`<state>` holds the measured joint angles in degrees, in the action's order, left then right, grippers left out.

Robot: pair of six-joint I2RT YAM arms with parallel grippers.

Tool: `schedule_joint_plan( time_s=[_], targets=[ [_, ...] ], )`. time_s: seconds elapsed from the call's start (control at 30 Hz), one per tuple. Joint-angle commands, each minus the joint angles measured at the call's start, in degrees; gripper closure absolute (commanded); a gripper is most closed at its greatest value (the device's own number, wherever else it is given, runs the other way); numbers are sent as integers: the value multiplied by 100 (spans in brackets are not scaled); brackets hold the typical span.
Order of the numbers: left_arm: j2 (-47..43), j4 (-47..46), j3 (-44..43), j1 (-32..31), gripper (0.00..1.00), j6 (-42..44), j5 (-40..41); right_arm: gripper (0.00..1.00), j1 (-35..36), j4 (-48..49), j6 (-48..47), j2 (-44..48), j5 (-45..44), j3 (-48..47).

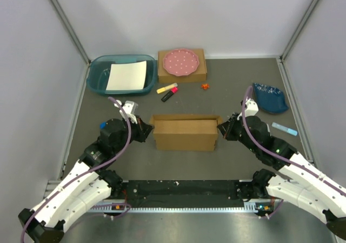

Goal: Fold the paper box

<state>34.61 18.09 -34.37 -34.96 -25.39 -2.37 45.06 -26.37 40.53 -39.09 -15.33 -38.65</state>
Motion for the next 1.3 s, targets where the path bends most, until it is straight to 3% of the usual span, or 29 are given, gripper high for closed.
schedule_joint_plan(
  time_s=[0.0,0.17,0.37,0.47,0.9,1.17,1.27],
  targets=[
    [-86,-244,71,-81,98,104,149,100,135,-808,-2,-151,417,227],
    [-121,-235,-122,-81,74,209,430,100,135,-817,-2,-125,426,218],
    [-25,-191,-421,-81,60,394,676,100,135,-826,7,-90,426,227],
    [19,-209,-527,-81,58,455,799,100,135,-835,7,-90,426,227],
    [274,-253,-615,-81,63,579,413,100,135,-835,-28,-125,417,192],
    [274,-227,-562,-81,84,605,334,100,144,-835,-46,-187,399,139],
    [318,-227,-588,-72,85,596,264,100,135,-835,-46,-195,391,121]
  ],
)
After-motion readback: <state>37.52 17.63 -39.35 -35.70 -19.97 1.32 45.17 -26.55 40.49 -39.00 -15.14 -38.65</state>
